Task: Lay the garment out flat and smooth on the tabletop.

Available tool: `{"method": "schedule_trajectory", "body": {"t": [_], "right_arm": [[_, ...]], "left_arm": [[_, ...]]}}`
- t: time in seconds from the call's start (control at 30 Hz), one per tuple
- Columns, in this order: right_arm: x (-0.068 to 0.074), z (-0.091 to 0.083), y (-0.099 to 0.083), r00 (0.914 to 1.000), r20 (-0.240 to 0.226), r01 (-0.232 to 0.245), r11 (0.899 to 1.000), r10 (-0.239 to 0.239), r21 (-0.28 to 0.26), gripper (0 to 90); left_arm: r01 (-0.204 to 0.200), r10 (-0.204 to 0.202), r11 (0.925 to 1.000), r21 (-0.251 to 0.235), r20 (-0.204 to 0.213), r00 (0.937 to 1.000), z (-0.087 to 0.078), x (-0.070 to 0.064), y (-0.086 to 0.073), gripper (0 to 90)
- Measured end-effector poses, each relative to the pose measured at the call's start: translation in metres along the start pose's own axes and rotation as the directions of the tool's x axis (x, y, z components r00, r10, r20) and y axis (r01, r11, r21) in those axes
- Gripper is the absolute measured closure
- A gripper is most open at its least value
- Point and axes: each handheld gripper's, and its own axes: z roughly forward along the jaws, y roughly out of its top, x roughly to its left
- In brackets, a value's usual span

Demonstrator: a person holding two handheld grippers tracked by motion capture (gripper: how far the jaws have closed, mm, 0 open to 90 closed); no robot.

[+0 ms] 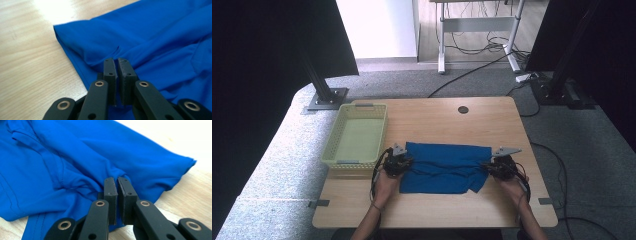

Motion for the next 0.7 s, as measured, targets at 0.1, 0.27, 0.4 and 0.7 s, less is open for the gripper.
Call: {"method": "schedule_trajectory", "body": {"t": [0.1, 0.27, 0.4, 0.7], "right_arm": [[0.0, 0.0, -0.001, 0.9999, -0.009, -0.013, 1.0, 0.013, 0.003, 85.0], [0.002, 0.001, -0.006, 0.9987, -0.043, -0.028, 0.999, 0.029, 0.021, 85.1], [0.01, 0.0, -0.007, 0.9994, -0.034, 0.0, 0.999, 0.002, 0.05, 85.2], [0.031, -0.015, -0.02, 0.9964, -0.076, 0.045, 0.995, -0.038, 0.086, 85.2]], "left_arm": [[0.001, -0.001, 0.9999, 0.012, 0.004, 1.0, 0.0, 0.0, -0.001, 84.7], [0.009, -0.009, 0.9999, 0.012, 0.021, 0.9997, -0.003, -0.003, -0.005, 84.5], [-0.007, 0.006, 0.9995, 0.03, 0.038, 0.9993, -0.011, -0.009, -0.011, 84.3], [-0.024, 0.02, 0.9988, 0.044, 0.075, 0.997, -0.032, -0.019, -0.027, 84.0]]}}
